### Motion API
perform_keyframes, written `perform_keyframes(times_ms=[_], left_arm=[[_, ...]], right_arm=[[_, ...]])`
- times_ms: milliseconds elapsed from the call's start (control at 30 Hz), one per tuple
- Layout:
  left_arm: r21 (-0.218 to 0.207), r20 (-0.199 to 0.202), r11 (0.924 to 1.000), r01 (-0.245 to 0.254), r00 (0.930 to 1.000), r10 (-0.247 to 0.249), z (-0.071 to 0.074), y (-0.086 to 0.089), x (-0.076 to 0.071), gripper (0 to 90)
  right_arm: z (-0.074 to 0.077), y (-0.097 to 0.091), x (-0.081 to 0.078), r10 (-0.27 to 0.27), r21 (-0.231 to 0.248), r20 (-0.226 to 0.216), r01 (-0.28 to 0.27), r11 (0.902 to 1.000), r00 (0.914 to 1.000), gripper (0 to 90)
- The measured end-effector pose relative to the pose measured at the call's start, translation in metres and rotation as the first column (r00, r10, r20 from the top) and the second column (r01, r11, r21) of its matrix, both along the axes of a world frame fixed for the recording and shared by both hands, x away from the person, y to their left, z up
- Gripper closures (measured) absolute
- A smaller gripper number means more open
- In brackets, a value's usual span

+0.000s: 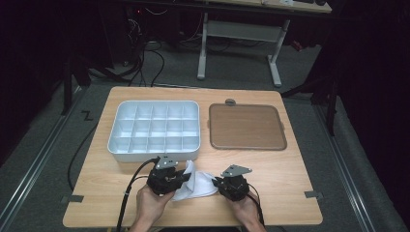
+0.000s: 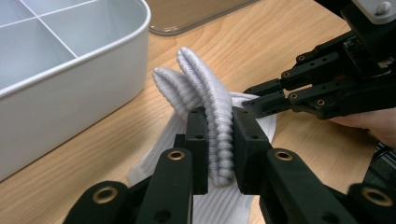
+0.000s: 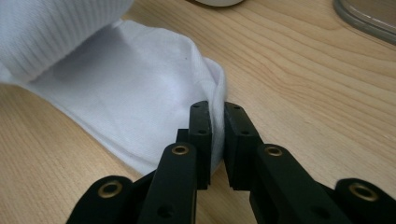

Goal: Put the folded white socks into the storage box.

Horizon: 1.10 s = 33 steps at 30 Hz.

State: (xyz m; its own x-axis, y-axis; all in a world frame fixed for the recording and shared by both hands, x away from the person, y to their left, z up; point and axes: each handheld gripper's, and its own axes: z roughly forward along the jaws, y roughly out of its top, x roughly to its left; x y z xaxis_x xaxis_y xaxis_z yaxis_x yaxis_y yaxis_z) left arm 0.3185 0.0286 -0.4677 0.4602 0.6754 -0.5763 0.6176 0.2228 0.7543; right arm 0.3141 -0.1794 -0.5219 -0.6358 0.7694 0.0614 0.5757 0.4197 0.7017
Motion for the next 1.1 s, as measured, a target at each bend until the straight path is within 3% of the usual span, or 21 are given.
perform_keyframes(times_ms=[400, 667, 900, 1100], left_arm=[[0.101, -0.001, 0.9944, 0.033, 0.9995, -0.033, -0.014, -0.018, -0.001, 78.1], [0.136, -0.004, 0.9894, 0.050, 0.9987, -0.050, -0.022, -0.026, -0.001, 76.3], [0.122, -0.020, 0.9908, 0.058, 0.9983, -0.056, -0.028, -0.028, -0.001, 70.4], [0.109, -0.020, 0.9918, 0.067, 0.9976, -0.066, -0.026, -0.028, -0.002, 56.7]], right_arm=[[-0.001, 0.013, 0.000, 0.017, 0.009, -0.011, -0.017, 0.9998, 0.9998, 83.1], [-0.001, 0.013, 0.000, 0.011, 0.020, -0.018, -0.010, 0.9998, 0.9998, 82.6], [-0.001, 0.012, 0.001, 0.008, 0.028, -0.023, -0.008, 0.9996, 0.9997, 82.3], [-0.001, 0.011, 0.001, 0.005, 0.032, -0.021, -0.004, 0.9995, 0.9998, 81.6]])
